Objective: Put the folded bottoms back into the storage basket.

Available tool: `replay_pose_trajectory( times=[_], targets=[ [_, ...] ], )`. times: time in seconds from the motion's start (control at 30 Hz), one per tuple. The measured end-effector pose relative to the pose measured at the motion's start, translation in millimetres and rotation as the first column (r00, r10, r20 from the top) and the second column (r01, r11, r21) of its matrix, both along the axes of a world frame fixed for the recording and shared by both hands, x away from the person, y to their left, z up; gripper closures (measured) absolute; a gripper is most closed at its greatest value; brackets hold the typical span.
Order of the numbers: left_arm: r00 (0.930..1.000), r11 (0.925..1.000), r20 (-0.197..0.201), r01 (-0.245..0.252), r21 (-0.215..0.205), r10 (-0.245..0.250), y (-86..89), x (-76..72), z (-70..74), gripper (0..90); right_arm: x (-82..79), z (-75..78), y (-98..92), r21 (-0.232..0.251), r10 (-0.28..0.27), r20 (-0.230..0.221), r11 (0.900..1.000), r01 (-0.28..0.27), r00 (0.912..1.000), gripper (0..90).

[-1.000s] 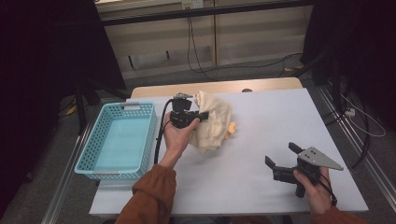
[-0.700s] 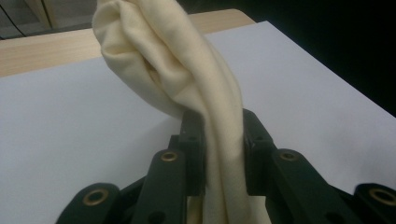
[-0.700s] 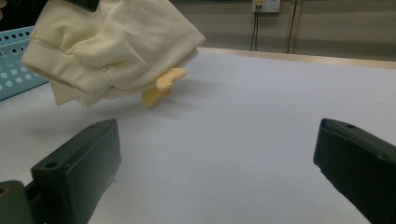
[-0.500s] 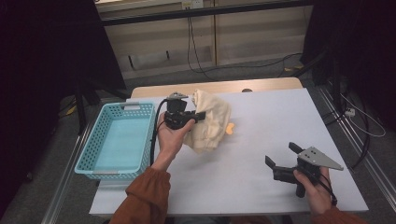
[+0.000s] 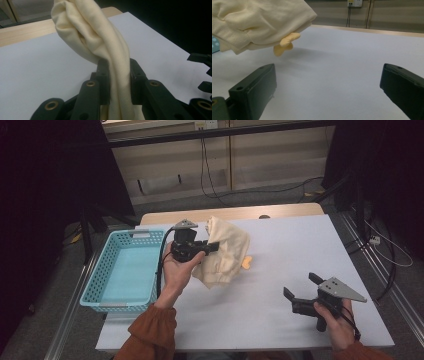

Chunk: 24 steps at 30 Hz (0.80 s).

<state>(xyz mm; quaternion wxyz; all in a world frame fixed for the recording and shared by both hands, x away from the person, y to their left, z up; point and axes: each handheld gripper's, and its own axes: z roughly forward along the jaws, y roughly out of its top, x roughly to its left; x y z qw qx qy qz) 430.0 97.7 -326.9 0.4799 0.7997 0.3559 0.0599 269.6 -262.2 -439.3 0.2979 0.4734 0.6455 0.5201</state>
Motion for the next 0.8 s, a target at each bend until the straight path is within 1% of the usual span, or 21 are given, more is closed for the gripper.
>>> replay_pose_trajectory(
  times=[0.1, 0.2, 0.27, 0.33, 0.4, 0.5, 0.57, 0.73, 0.77, 0.8],
  targets=[
    [1.0, 1.0, 0.0, 0.0, -0.007, 0.0, 3.5, 0.0, 1.0, 75.0, -0.1, 0.1, 0.1, 0.0, 0.0, 0.001, 1.0, 0.0, 1.0, 0.6],
    [1.0, 0.9998, 0.003, -0.003, -0.021, 0.003, 13.4, 0.9, 4.7, 75.0, -0.3, 0.3, 0.5, 0.002, 0.002, 0.003, 1.0, -0.002, 1.0, 0.6],
    [1.0, 0.9997, 0.005, -0.005, -0.022, 0.005, 14.9, 0.9, 5.2, 75.1, -0.4, 0.3, 0.2, 0.004, 0.002, 0.001, 1.0, -0.002, 1.0, 0.6],
    [0.9997, 0.9998, 0.016, -0.017, -0.014, 0.017, 19.9, 0.3, 7.2, 75.1, -0.1, 0.2, 0.0, 0.003, 0.002, 0.002, 1.0, -0.002, 1.0, 0.6],
    [0.9997, 0.9997, 0.016, -0.02, -0.014, 0.021, 21.2, 0.2, 7.7, 75.1, -0.2, 0.3, 0.0, 0.003, 0.004, 0.003, 1.0, -0.004, 1.0, 0.7],
    [0.9994, 0.9993, 0.019, -0.028, -0.026, 0.028, 28.9, 0.0, 10.5, 75.1, -1.4, 0.9, -0.2, 0.002, 0.006, 0.005, 1.0, -0.006, 1.0, 0.8],
    [0.9993, 0.9991, 0.019, -0.033, -0.025, 0.034, 30.7, -0.2, 11.5, 75.1, -1.4, 0.9, -0.2, 0.001, 0.006, 0.006, 1.0, -0.006, 1.0, 0.8],
    [0.9981, 0.9967, 0.018, -0.057, -0.058, 0.058, 46.1, 1.1, 16.3, 75.1, -1.6, 1.1, 0.0, -0.003, 0.009, 0.009, 1.0, -0.009, 0.9999, 0.6],
    [0.9981, 0.9967, 0.018, -0.057, -0.058, 0.058, 46.1, 1.1, 16.3, 75.1, -1.6, 1.1, 0.0, -0.003, 0.009, 0.009, 1.0, -0.009, 0.9999, 0.6],
    [0.9976, 0.9968, 0.024, -0.064, -0.048, 0.065, 49.3, 1.0, 17.9, 75.1, -1.5, 1.1, -0.3, -0.002, 0.009, 0.008, 1.0, -0.009, 0.9999, 0.5]
  ],
)
